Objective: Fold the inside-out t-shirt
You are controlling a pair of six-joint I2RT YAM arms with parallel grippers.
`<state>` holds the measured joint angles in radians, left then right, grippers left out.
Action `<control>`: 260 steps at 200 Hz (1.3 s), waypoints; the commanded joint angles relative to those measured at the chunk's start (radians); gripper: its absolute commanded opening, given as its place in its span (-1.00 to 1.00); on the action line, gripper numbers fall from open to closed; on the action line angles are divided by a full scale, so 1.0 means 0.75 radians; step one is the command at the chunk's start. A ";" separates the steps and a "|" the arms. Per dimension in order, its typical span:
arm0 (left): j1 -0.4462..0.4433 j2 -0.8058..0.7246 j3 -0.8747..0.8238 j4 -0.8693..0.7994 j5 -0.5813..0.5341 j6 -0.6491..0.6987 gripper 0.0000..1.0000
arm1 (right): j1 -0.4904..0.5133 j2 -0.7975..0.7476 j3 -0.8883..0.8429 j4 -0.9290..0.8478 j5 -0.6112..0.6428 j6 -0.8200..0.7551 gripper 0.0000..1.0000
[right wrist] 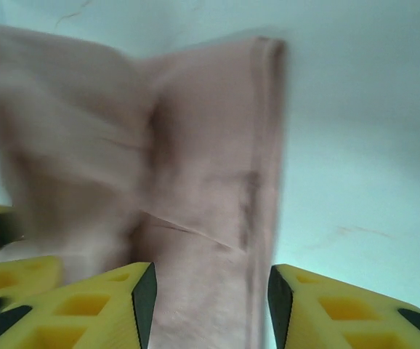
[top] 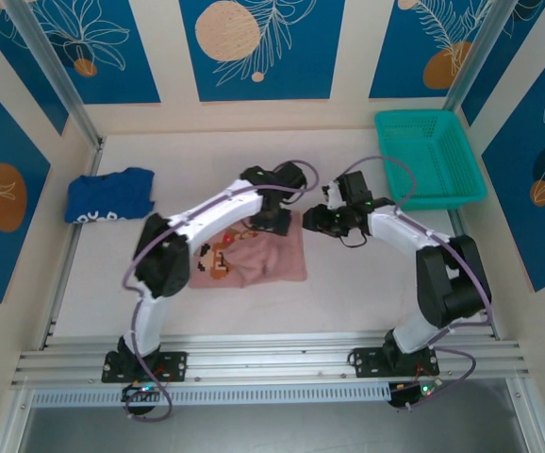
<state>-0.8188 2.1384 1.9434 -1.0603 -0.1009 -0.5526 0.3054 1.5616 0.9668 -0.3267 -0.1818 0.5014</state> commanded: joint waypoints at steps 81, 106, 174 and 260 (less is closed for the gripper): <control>0.194 -0.749 -0.904 0.474 0.184 -0.037 0.92 | 0.069 0.089 0.015 0.130 -0.063 0.107 0.26; 0.250 -0.850 -1.177 0.630 0.324 -0.094 0.94 | 0.106 0.198 0.083 0.140 -0.059 0.171 0.31; 0.221 -0.737 -1.299 0.844 0.439 -0.140 0.36 | 0.121 0.377 0.215 0.135 0.020 0.203 -0.08; 0.049 -0.699 -1.157 0.891 0.306 0.008 -0.85 | 0.075 0.473 0.462 -0.005 -0.002 0.084 -0.74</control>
<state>-0.7162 1.6272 1.0161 -0.4263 0.1593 -0.6056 0.3855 1.8809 1.2407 -0.2615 -0.1585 0.6102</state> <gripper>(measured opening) 0.128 0.151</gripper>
